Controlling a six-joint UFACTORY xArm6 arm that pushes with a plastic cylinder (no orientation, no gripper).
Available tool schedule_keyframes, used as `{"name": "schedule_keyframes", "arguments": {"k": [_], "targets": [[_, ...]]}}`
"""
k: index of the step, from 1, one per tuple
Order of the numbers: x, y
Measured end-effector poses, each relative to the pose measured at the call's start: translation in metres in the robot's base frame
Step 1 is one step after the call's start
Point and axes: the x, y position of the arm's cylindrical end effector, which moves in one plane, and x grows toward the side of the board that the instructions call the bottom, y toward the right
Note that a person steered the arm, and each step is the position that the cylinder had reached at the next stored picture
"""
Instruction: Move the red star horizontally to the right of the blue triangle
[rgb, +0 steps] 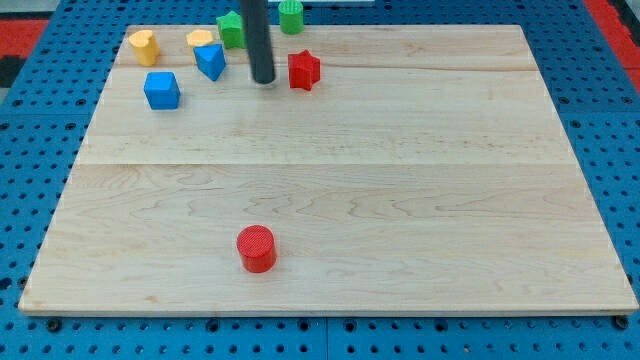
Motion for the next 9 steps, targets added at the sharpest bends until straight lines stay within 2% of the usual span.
{"name": "schedule_keyframes", "arguments": {"k": [1, 2, 4, 5, 6, 8, 9], "targets": [[-0.041, 0.080], [-0.030, 0.139], [-0.018, -0.008], [0.004, 0.005], [-0.003, 0.095], [0.020, 0.096], [0.020, 0.143]]}}
